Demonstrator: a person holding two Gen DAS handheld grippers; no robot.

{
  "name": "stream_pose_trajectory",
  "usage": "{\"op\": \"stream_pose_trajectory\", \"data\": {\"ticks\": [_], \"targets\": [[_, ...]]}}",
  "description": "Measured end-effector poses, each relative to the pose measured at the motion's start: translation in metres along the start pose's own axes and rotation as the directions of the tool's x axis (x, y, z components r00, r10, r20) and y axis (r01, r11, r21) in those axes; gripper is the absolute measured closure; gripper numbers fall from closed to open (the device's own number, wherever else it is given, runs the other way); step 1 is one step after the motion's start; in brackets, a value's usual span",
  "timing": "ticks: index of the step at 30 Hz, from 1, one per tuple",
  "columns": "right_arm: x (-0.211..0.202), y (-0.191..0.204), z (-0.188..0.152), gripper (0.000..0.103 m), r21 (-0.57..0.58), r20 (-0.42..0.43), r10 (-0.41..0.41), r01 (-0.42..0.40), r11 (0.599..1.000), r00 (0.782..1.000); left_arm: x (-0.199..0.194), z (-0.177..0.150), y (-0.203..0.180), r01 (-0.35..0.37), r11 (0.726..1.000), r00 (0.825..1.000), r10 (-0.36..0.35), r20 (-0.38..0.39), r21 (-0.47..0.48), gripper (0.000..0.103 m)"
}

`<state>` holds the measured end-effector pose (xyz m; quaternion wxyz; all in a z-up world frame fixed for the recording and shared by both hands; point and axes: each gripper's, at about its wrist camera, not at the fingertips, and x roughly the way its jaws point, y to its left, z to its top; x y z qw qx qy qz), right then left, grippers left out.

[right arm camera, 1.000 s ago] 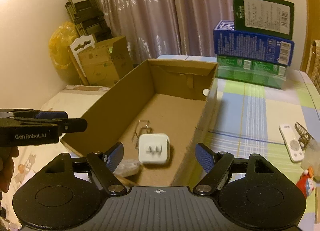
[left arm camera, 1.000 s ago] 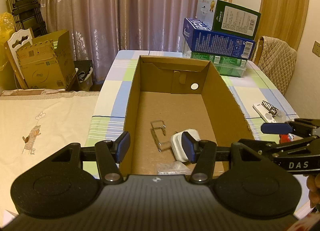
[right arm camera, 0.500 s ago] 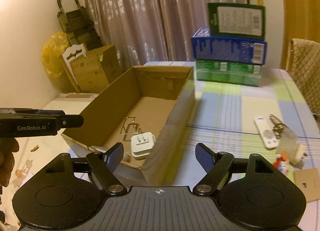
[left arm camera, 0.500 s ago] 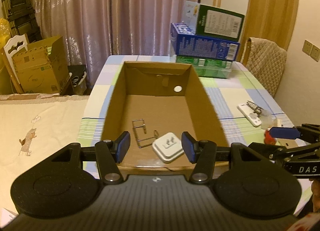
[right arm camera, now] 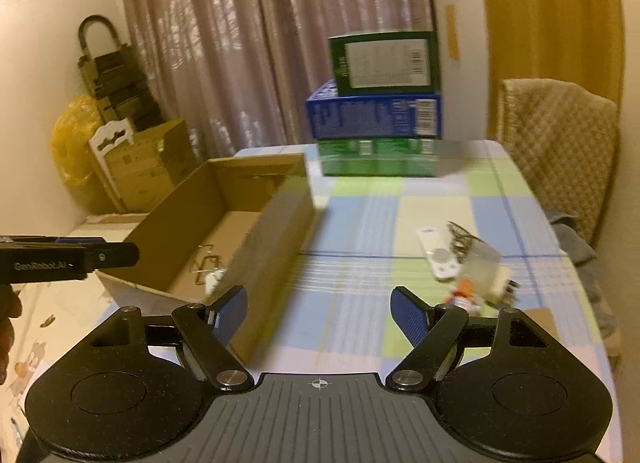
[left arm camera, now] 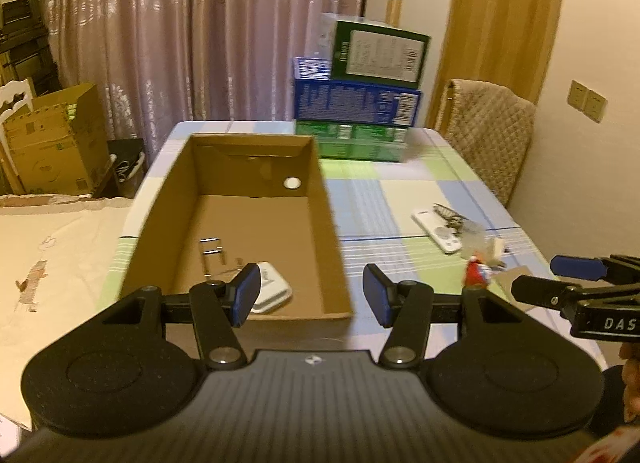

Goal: Organize rigid objects
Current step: 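Move both grippers back to the table, the right toward the gold TP-LINK plate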

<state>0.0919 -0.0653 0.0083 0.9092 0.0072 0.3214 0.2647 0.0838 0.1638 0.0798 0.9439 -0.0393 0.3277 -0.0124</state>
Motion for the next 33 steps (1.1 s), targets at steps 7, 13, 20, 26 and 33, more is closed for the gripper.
{"op": "stream_pose_trajectory", "data": {"ticks": [7, 13, 20, 26, 33], "targets": [[-0.036, -0.053, -0.025, 0.027, 0.07, 0.001, -0.102, 0.101, 0.992, 0.995, 0.0, -0.002, -0.05, 0.083, 0.996, 0.996, -0.083, 0.008, 0.04, 0.035], [-0.06, -0.102, -0.04, 0.027, 0.144, -0.006, -0.206, 0.205, 0.968, 0.979, 0.016, -0.005, -0.094, 0.119, 0.989, 0.993, -0.119, -0.001, 0.093, 0.02], [-0.076, -0.143, -0.043, 0.027, 0.187, 0.001, -0.26, 0.255, 0.949, 0.966, 0.044, -0.01, -0.136, 0.135, 0.978, 0.991, -0.134, -0.016, 0.16, 0.013], [-0.072, -0.171, -0.039, 0.027, 0.181, -0.012, -0.286, 0.283, 0.942, 0.958, 0.074, -0.012, -0.156, 0.16, 0.97, 0.987, -0.153, -0.049, 0.185, 0.013], [-0.034, -0.194, -0.048, 0.013, 0.137, -0.071, -0.272, 0.279, 0.95, 0.96, 0.114, -0.016, -0.168, 0.161, 0.965, 0.986, -0.146, -0.083, 0.206, 0.013]]}}
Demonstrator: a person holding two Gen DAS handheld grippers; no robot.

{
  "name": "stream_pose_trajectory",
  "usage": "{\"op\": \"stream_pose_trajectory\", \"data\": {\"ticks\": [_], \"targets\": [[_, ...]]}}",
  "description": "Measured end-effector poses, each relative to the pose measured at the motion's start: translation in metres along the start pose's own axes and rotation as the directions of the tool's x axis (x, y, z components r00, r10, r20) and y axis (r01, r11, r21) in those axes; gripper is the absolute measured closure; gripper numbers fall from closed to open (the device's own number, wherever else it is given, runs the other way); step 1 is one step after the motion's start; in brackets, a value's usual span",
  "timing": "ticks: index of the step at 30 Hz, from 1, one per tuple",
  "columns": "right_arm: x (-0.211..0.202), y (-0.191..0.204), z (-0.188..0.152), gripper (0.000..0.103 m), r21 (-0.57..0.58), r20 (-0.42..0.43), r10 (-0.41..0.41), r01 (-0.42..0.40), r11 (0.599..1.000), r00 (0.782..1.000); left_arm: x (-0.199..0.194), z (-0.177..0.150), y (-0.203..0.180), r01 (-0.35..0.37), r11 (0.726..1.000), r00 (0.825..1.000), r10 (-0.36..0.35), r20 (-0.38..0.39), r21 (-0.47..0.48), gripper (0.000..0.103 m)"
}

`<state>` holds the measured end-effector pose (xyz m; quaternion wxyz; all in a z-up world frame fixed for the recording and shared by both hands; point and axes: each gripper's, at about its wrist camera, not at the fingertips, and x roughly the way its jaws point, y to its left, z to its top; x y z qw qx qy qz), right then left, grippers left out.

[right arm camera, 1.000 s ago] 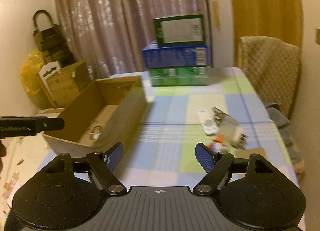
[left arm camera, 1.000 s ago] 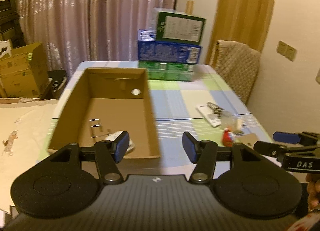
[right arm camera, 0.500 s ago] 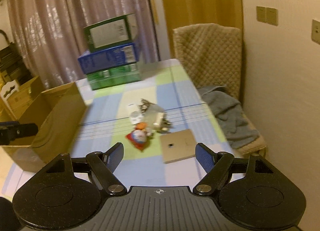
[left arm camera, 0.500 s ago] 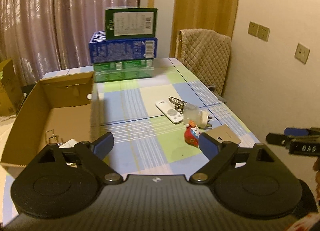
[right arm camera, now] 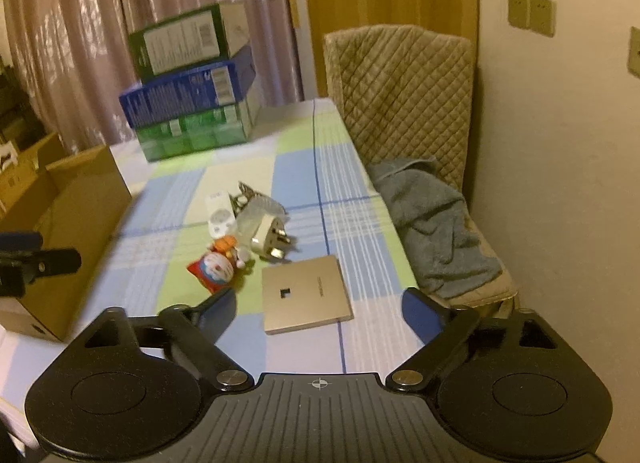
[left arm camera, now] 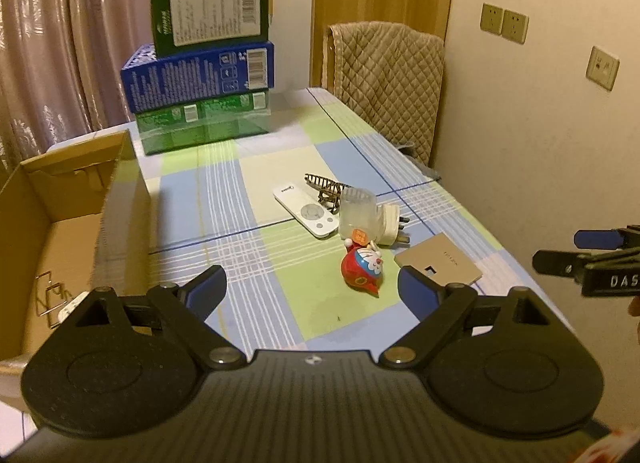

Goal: Organize rigid objects
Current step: 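Move both grippers back to the table, the right toward the gold TP-LINK plate, then grasp the gold TP-LINK plate with the right gripper while the left grasps the red Doraemon figure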

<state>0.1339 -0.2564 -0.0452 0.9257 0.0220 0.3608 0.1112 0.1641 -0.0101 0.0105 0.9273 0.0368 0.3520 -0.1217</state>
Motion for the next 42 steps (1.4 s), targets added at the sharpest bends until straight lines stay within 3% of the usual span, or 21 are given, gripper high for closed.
{"op": "stream_pose_trajectory", "data": {"ticks": [8, 15, 22, 35, 37, 42], "targets": [[0.068, -0.001, -0.01, 0.011, -0.057, -0.049, 0.02, -0.023, 0.998, 0.999, 0.048, -0.003, 0.001, 0.026, 1.0, 0.999, -0.026, -0.034, 0.009, 0.013], [0.114, 0.005, -0.019, 0.009, -0.099, -0.068, 0.054, -0.06, 0.993, 0.996, 0.084, -0.009, 0.011, 0.049, 0.998, 0.996, -0.051, -0.068, -0.04, 0.009], [0.15, 0.012, -0.023, 0.008, -0.141, -0.083, 0.031, -0.043, 0.989, 0.996, 0.103, -0.012, 0.019, 0.06, 0.996, 0.996, -0.064, -0.066, -0.063, 0.008], [0.168, 0.009, -0.023, 0.008, -0.155, -0.06, -0.013, 0.003, 0.988, 0.998, 0.119, -0.017, 0.013, 0.096, 0.995, 0.994, -0.098, -0.055, -0.038, 0.008], [0.167, 0.011, -0.023, 0.018, -0.158, -0.059, -0.014, 0.005, 0.987, 0.998, 0.12, -0.016, 0.009, 0.099, 0.995, 0.994, -0.099, -0.044, -0.015, 0.008], [0.163, 0.01, -0.021, 0.018, -0.153, -0.068, -0.005, -0.006, 0.988, 0.998, 0.128, -0.014, -0.007, 0.128, 0.989, 0.992, -0.127, -0.02, 0.07, 0.009]]}}
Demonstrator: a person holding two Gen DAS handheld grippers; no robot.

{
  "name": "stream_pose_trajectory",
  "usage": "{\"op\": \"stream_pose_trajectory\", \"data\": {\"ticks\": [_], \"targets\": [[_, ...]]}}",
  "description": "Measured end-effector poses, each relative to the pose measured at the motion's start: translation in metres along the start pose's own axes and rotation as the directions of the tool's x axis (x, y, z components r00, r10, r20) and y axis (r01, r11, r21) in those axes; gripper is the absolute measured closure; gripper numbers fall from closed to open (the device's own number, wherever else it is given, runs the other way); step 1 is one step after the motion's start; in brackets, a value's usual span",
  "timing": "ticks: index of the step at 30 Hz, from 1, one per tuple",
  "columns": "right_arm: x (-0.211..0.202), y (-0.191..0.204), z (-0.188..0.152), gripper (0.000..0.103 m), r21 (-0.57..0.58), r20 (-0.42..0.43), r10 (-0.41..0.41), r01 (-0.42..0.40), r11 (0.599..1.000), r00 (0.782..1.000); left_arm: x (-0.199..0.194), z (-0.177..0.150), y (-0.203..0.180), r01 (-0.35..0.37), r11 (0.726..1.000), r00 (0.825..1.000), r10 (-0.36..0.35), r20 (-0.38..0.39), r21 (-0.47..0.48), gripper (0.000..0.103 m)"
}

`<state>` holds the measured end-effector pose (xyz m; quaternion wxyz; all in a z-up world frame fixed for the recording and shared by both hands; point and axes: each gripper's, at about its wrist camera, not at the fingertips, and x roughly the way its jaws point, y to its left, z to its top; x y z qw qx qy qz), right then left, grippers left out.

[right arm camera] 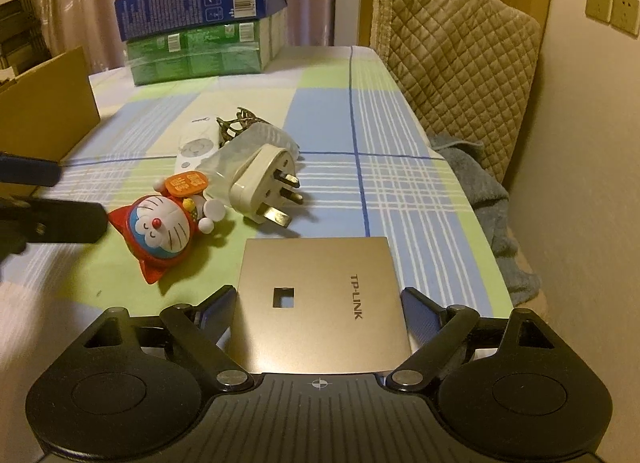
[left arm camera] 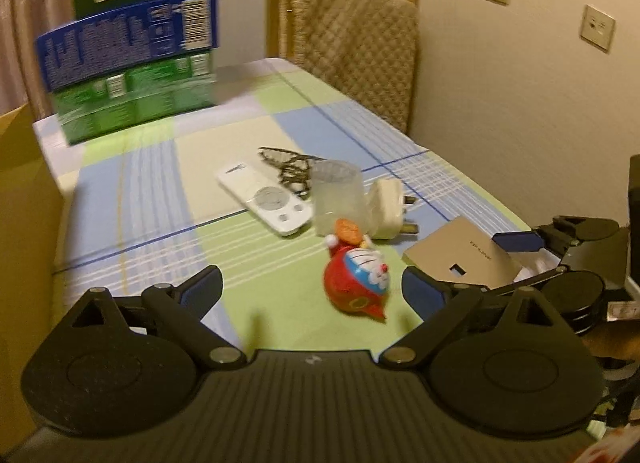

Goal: Organize rigid objects
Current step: 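Grasp the gold TP-LINK plate with the right gripper while the left grasps the red Doraemon figure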

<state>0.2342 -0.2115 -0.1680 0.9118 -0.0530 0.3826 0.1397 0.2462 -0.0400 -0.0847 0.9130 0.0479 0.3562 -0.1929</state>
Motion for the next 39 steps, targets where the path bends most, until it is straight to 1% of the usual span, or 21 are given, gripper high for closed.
{"op": "stream_pose_trajectory", "data": {"ticks": [5, 7, 8, 9, 11, 18, 21, 25, 33, 39], "targets": [[-0.013, -0.009, -0.004, 0.018, 0.058, 0.012, -0.006, 0.005, 0.998, 1.0, 0.017, 0.004, -0.011, 0.022, 0.999, 1.0, -0.022, -0.012, 0.023, 0.015], [-0.018, -0.012, -0.006, 0.018, 0.082, 0.011, -0.009, 0.008, 0.997, 1.0, 0.024, 0.004, -0.016, 0.034, 0.998, 0.999, -0.034, -0.018, 0.045, 0.021], [-0.02, -0.013, -0.007, 0.018, 0.09, 0.01, -0.012, 0.011, 0.996, 1.0, 0.027, 0.004, -0.018, 0.037, 0.998, 0.999, -0.036, -0.021, 0.056, 0.027], [-0.022, -0.014, -0.008, 0.018, 0.094, 0.01, -0.013, 0.012, 0.995, 1.0, 0.03, 0.003, -0.021, 0.035, 0.997, 0.999, -0.033, -0.023, 0.066, 0.03], [-0.024, -0.015, -0.008, 0.018, 0.097, 0.007, -0.015, 0.015, 0.995, 1.0, 0.034, 0.002, -0.023, 0.026, 0.996, 1.0, -0.024, -0.017, 0.08, 0.031], [-0.028, -0.016, -0.006, 0.018, 0.104, 0.014, -0.021, 0.019, 0.994, 1.0, 0.046, 0.001, -0.029, 0.021, 0.994, 0.999, -0.016, -0.047, 0.108, 0.057], [-0.028, -0.015, -0.005, 0.018, 0.103, 0.014, -0.019, 0.018, 0.995, 1.0, 0.047, 0.0, -0.03, 0.017, 0.993, 0.998, -0.011, -0.055, 0.113, 0.061], [-0.031, -0.015, -0.005, 0.018, 0.106, 0.018, -0.021, 0.019, 0.994, 1.0, 0.043, -0.002, -0.026, 0.024, 0.994, 0.997, -0.015, -0.082, 0.109, 0.062], [-0.04, -0.014, -0.002, 0.018, 0.117, 0.027, -0.024, 0.02, 0.993, 0.999, 0.015, -0.012, -0.002, 0.026, 1.0, 0.994, -0.026, -0.105, 0.005, 0.062], [-0.052, -0.004, 0.004, 0.018, 0.113, 0.049, -0.011, 0.006, 0.994, 0.999, -0.007, -0.017, 0.009, 0.02, 0.999, 0.993, -0.023, -0.113, -0.028, 0.062]]}}
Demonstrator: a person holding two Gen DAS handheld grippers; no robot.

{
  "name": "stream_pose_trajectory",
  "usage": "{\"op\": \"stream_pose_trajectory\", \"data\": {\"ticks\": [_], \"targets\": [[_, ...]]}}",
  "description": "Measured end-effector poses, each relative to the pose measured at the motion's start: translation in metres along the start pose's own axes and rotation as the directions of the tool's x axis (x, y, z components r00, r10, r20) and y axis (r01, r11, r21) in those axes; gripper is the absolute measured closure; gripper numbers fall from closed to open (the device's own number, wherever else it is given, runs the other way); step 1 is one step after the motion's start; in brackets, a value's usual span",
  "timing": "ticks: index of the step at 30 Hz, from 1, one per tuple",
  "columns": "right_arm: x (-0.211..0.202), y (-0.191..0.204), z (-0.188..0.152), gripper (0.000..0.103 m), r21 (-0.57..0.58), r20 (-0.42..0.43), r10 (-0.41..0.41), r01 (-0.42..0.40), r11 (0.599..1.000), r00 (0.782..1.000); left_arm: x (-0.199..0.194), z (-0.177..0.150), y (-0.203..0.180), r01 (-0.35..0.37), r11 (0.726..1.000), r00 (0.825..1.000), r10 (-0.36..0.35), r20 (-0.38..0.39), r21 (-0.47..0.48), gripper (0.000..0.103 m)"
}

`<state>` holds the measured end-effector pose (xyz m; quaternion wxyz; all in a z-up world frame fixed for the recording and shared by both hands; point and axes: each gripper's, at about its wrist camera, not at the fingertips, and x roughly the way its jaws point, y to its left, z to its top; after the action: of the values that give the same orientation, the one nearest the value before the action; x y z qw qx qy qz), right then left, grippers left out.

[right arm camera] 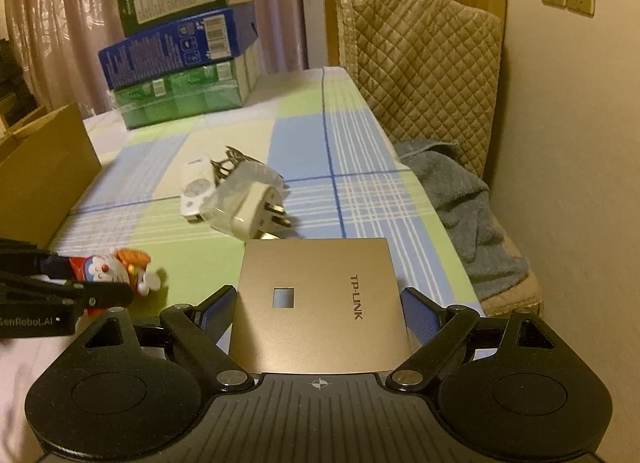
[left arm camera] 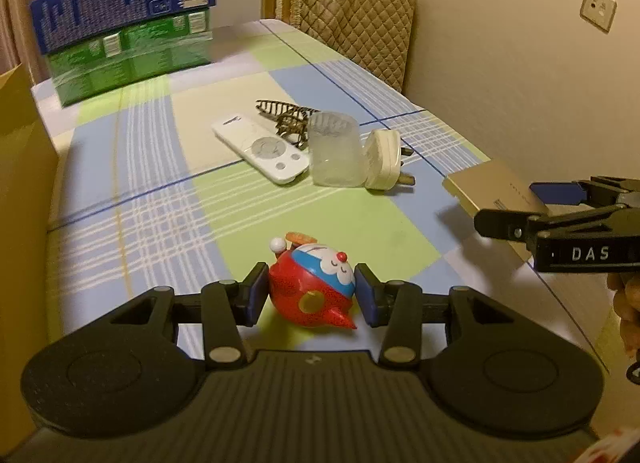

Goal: Organize rigid objects
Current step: 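Grasp the gold TP-LINK plate with the right gripper while the left grasps the red Doraemon figure, then carry the red figure and the TP-LINK plate over the cardboard box with both grippers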

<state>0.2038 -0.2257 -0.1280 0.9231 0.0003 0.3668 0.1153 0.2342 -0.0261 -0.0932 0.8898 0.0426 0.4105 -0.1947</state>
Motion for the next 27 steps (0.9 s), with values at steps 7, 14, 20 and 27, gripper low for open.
{"op": "stream_pose_trajectory", "data": {"ticks": [7, 14, 20, 27], "targets": [[-0.016, 0.012, 0.007, 0.018, -0.015, 0.017, 0.013, -0.013, 1.0, 1.0, -0.023, -0.005, 0.009, -0.002, 0.999, 1.0, 0.003, 0.006, -0.046, 0.062], [-0.037, 0.023, 0.017, 0.018, -0.037, 0.042, 0.023, -0.022, 0.999, 0.999, -0.048, -0.006, 0.014, -0.01, 0.997, 1.0, 0.011, 0.023, -0.074, 0.062], [-0.057, 0.037, 0.029, 0.018, -0.047, 0.066, 0.043, -0.04, 0.998, 0.997, -0.082, 0.006, 0.017, -0.021, 0.996, 0.997, 0.027, 0.069, -0.085, 0.062], [-0.081, 0.06, 0.051, 0.018, -0.074, 0.099, 0.094, -0.086, 0.993, 0.991, -0.129, 0.027, 0.026, -0.03, 0.995, 0.989, 0.043, 0.142, -0.092, 0.062]]}}
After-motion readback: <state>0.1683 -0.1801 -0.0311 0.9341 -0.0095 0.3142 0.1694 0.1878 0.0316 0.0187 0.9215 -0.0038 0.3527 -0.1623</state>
